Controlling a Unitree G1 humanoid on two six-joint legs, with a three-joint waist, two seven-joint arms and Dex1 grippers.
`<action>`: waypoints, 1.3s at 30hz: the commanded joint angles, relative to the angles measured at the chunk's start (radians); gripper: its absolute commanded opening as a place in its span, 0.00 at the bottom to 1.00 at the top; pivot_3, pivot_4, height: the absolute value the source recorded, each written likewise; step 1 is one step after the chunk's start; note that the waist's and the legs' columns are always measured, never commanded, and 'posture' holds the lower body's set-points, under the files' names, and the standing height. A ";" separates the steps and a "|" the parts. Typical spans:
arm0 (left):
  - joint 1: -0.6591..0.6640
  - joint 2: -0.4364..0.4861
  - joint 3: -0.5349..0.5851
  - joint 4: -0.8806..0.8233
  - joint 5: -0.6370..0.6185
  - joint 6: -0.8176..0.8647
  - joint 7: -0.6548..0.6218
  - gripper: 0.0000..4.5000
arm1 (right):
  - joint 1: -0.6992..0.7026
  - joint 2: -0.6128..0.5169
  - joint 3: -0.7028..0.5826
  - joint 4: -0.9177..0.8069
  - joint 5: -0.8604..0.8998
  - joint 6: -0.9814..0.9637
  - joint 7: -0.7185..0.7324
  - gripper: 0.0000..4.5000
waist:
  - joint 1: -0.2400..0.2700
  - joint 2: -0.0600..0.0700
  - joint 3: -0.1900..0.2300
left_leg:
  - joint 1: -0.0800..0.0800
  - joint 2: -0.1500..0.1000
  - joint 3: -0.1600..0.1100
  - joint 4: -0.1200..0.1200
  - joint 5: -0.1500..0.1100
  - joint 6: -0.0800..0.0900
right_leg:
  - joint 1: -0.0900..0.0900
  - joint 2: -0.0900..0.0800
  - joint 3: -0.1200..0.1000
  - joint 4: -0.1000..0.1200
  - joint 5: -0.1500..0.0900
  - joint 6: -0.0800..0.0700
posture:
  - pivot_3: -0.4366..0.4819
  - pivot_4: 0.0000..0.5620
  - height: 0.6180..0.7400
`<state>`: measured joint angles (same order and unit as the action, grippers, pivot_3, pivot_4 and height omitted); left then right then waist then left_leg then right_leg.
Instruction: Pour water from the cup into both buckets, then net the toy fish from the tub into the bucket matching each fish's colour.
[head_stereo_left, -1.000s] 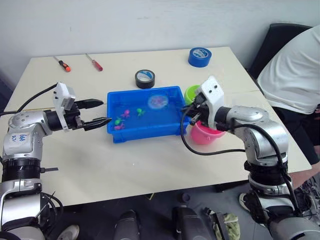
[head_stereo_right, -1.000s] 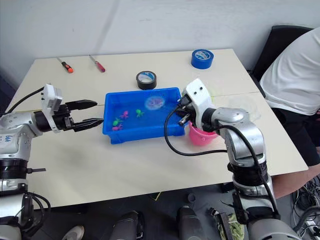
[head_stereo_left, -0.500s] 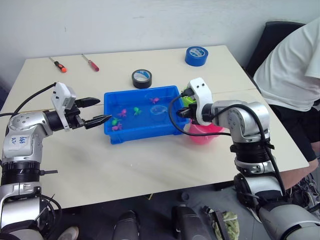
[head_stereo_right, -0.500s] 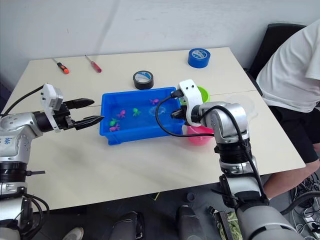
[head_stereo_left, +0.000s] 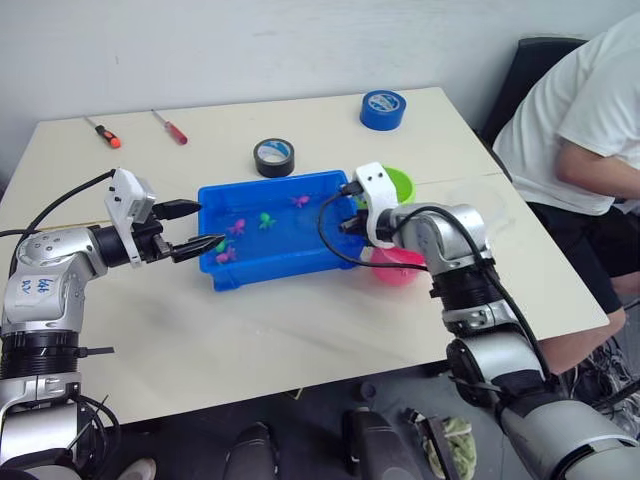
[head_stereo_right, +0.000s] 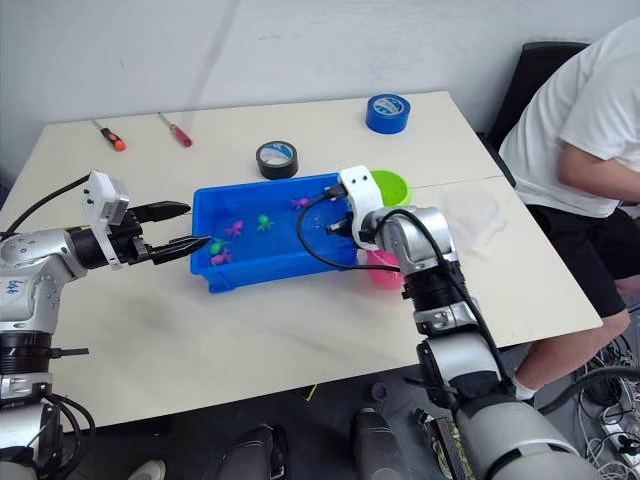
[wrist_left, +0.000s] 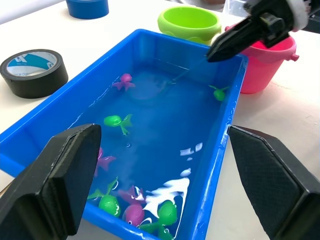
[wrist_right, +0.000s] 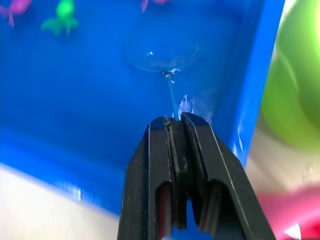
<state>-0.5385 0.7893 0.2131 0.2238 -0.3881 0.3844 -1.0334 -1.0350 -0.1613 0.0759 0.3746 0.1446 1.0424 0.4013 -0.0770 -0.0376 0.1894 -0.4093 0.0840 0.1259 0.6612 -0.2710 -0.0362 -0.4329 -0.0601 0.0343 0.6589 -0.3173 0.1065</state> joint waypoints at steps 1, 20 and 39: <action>0.003 0.027 0.029 -0.048 -0.018 0.007 0.007 0.98 | -0.036 0.014 -0.019 0.031 -0.002 -0.091 -0.014 0.00 | -0.004 0.000 0.000 | 0.000 0.000 0.000 0.000 0.000 0.000 | 0.000 0.000 0.000 0.000 0.000 0.000 | 0.48 0.27 0.92; -0.025 0.020 0.008 -0.018 -0.010 -0.009 0.001 0.98 | 0.084 -0.012 -0.005 -0.313 0.074 0.030 0.020 0.00 | -0.008 0.000 0.000 | -0.001 0.000 0.000 -0.003 0.001 -0.001 | -0.001 -0.001 0.000 0.000 0.000 0.000 | 0.48 0.27 0.92; -0.095 0.020 -0.032 0.051 -0.001 -0.094 -0.087 0.98 | 0.312 -0.212 -0.057 -0.660 0.178 -0.033 0.180 0.00 | -0.002 0.000 0.000 | -0.002 0.000 0.000 -0.004 0.000 0.000 | -0.003 0.000 0.000 -0.002 0.000 0.000 | 0.48 0.27 0.92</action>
<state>-0.6099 0.8000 0.1770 0.2795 -0.3867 0.3177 -1.1004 -0.7668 -0.3242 0.1058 -0.1709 0.2712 1.0731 0.5349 -0.0792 -0.0376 0.1895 -0.4112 0.0838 0.1256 0.6577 -0.2711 -0.0360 -0.4355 -0.0604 0.0339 0.6564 -0.3173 0.1065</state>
